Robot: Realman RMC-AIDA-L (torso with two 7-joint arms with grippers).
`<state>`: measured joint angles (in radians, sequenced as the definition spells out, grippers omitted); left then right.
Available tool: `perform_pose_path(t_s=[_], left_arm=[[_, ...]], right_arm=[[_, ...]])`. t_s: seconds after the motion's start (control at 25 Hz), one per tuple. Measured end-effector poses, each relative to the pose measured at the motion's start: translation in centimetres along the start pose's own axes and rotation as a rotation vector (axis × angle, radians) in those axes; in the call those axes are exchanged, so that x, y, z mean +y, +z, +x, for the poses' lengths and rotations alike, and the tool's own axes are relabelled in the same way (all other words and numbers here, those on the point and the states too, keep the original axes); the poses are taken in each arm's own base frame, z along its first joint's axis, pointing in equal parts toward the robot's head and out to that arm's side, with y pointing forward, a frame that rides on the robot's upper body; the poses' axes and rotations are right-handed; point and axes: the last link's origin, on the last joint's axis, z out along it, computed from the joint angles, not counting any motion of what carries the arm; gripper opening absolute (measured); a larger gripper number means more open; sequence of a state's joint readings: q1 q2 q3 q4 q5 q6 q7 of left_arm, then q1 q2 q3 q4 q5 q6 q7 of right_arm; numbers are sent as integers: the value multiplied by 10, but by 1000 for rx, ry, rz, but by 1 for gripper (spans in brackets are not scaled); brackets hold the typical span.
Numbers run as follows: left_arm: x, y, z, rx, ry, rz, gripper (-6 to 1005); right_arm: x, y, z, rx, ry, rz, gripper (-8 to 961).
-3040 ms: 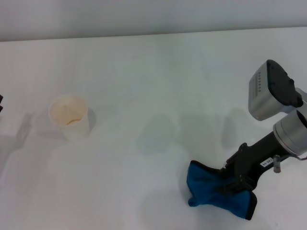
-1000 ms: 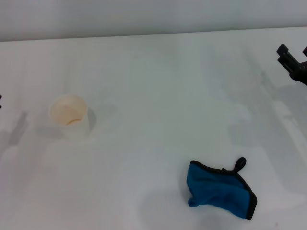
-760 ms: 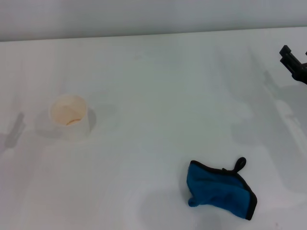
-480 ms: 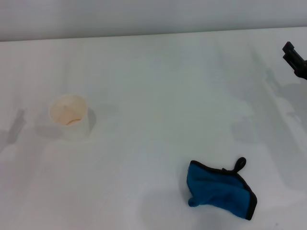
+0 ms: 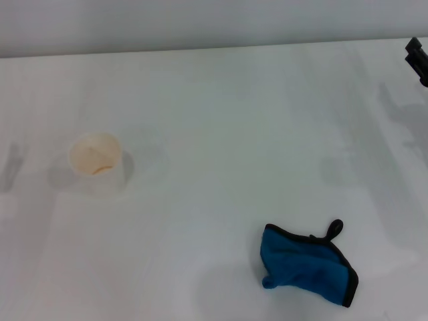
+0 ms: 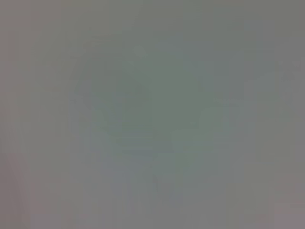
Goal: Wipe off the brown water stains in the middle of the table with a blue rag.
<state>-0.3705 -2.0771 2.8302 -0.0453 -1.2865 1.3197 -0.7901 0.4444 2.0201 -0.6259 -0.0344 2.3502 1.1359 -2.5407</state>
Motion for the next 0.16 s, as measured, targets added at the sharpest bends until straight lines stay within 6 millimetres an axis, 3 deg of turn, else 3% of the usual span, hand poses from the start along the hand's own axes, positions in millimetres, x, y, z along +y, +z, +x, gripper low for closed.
perform_pose_path(t_s=[0.16], left_arm=[[-1, 6, 5, 31, -9, 14, 865]], right_arm=[[-3, 11, -5, 5, -7, 25, 868]])
